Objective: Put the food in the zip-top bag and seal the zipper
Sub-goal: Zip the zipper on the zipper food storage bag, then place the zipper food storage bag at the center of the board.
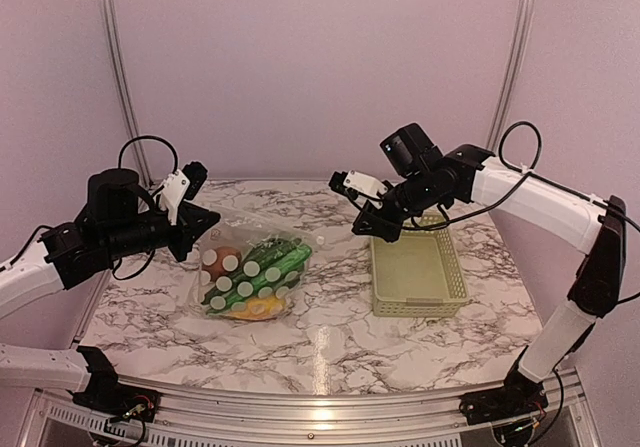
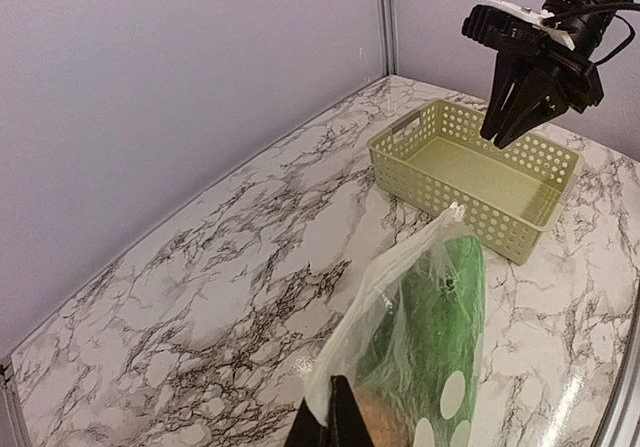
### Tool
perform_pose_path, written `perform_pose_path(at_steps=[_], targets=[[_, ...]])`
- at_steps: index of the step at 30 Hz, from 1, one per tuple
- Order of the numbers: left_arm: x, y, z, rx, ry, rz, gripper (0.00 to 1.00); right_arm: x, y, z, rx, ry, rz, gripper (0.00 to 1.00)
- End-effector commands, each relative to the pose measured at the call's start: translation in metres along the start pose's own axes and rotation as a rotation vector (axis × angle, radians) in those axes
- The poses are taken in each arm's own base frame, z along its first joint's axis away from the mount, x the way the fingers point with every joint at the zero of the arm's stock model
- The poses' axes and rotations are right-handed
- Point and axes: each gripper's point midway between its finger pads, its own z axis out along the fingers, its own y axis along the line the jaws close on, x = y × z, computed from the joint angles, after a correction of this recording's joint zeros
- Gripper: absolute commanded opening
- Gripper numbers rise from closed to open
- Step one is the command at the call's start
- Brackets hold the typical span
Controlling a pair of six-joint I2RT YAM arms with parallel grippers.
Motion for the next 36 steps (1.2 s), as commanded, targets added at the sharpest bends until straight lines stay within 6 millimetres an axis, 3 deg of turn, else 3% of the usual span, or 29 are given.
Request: perform_pose_path(at_steps=[1, 5, 12, 21, 26, 30, 33, 36], targets=[[-0.004, 0.006, 0.005, -0.024, -0.038, -0.013, 0.00, 0.007, -0.002, -0.010, 0.018, 0.021, -0.007, 0.12], [0.000, 0.000, 0.014, 0.009, -0.029, -0.036, 0.00, -0.004, 0.001, -0.004, -0.023, -0.005, 0.014, 0.16], [0.006, 0.002, 0.018, -0.002, -0.014, -0.031, 0.00, -0.016, 0.018, 0.019, -0.168, -0.067, 0.047, 0.41], [0.005, 0.003, 0.022, 0.001, -0.007, -0.034, 0.00, -0.020, 0.034, 0.058, -0.295, -0.108, 0.064, 0.46], [0.007, 0.003, 0.027, 0.001, 0.006, -0.040, 0.00, -0.018, 0.038, 0.075, -0.333, -0.095, 0.068, 0.41], [-0.005, 0.008, 0.033, -0.008, -0.034, -0.057, 0.00, -0.016, 0.038, 0.085, -0.348, -0.084, 0.074, 0.24], [-0.011, 0.013, 0.043, -0.019, -0.037, -0.059, 0.00, -0.023, 0.030, 0.083, -0.310, -0.091, 0.068, 0.09], [-0.018, 0.023, 0.055, -0.057, -0.047, -0.057, 0.00, -0.034, 0.003, 0.075, -0.175, -0.096, 0.051, 0.00]])
